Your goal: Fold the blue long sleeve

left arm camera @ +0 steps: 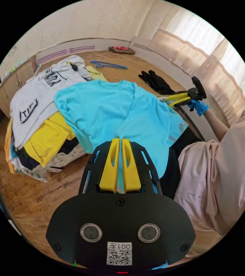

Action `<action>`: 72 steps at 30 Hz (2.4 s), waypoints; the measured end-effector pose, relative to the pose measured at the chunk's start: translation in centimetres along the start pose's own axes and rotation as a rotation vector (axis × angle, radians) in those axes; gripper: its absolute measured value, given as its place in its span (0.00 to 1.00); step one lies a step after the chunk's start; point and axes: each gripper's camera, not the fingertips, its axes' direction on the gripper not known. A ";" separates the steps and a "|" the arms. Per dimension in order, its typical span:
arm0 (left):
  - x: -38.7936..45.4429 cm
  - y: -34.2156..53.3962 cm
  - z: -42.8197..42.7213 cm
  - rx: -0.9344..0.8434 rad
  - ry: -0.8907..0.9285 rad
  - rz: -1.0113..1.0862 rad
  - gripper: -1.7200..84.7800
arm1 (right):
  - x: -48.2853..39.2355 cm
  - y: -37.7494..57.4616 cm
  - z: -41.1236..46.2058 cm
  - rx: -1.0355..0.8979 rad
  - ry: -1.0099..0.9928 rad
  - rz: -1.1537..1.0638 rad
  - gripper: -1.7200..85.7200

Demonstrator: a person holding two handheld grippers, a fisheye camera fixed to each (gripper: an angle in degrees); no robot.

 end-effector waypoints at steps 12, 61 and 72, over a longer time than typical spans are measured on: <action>-0.3 -5.8 3.2 -0.171 -0.123 0.008 0.01 | 0.0 0.6 3.4 0.000 0.069 0.004 0.12; 18.1 -55.9 27.4 -0.014 0.000 0.371 0.00 | 5.7 12.3 0.8 0.244 0.502 0.375 0.05; 21.6 -57.8 37.1 -0.247 -0.044 0.315 0.02 | 7.7 13.3 4.6 0.190 0.421 0.427 0.04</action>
